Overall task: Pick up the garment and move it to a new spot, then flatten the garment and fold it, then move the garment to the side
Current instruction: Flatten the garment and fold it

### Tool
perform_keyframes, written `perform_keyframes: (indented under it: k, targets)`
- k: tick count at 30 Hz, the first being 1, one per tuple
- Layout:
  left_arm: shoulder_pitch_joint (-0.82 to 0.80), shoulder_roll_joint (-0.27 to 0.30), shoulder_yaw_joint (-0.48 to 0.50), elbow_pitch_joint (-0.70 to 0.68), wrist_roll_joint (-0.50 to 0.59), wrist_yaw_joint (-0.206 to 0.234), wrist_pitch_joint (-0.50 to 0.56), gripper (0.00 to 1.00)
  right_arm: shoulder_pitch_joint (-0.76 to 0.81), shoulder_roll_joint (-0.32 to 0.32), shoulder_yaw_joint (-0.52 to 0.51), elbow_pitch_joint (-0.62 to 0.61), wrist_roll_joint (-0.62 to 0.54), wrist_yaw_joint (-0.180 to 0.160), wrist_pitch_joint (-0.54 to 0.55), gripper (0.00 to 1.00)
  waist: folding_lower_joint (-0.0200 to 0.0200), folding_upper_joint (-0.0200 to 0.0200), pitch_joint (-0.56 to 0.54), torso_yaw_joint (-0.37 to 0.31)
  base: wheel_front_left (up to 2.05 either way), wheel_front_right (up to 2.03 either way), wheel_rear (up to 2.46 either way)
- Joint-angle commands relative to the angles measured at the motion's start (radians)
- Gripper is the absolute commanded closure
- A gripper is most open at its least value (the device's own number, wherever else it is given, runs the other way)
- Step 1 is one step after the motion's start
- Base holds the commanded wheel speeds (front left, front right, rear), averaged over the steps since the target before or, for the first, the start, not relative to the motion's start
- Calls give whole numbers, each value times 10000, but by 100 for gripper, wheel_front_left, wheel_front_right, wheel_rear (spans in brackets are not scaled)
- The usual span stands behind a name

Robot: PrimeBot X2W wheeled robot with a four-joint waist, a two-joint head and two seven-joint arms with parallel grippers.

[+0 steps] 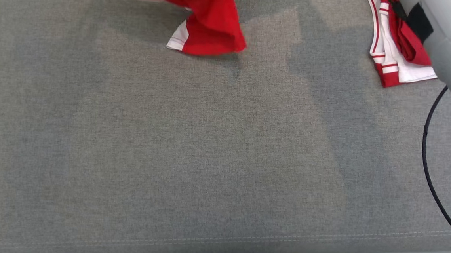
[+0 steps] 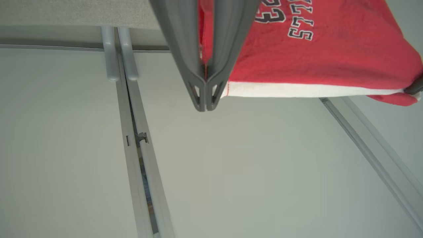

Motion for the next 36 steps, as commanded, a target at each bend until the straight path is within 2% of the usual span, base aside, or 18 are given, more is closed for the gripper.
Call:
perform_keyframes:
  k: [1,4,8,11,13,17,21,26,32,36]
  targets:
    - [-262,-98,5,126,-16,13,-121,100,-211,57,-26,157,-91,-4,-139,100,-1,0,301,-155,0,0,0]
    - [-940,-289,-245,574,279,13,-325,100,-843,228,-76,711,-330,-4,-446,100,-1,0,439,-135,0,0,0]
    - [-1808,-704,-180,1141,514,39,-1155,100,-1812,185,-456,1123,-870,-2,-630,100,-1,0,702,7,0,0,0]
    - [-2296,-1109,-88,1522,674,127,-2014,100,-2326,-149,-1285,799,-1813,-4,-625,100,-1,0,896,125,0,0,0]
    - [-2619,-1322,95,1704,724,264,-2575,100,-2488,-321,-2194,425,-2565,-4,-627,100,-1,0,1041,227,0,0,0]
    - [-2442,-1690,204,2004,592,147,-2875,100,-1748,-50,-3395,-563,-4428,-2,-628,100,-1,0,1182,322,0,0,0]
    - [-2087,-1883,148,2117,406,39,-2959,100,-1016,221,-4168,-1249,-5616,-2,-631,100,-1,0,1303,401,0,0,0]
    - [-1270,-1811,-116,1933,71,0,-2967,100,-113,506,-4330,-1838,-6152,-2,-632,100,-1,0,1346,466,0,0,0]
    - [-11,-1303,-273,1302,-542,1,-3001,100,1110,263,-4049,-2570,-5802,-2,-632,100,-1,0,1132,481,0,0,0]
    - [1177,-888,-24,762,-1079,-1,-3043,100,2260,-139,-3747,-3270,-5213,-2,-633,100,-1,0,806,444,0,0,0]
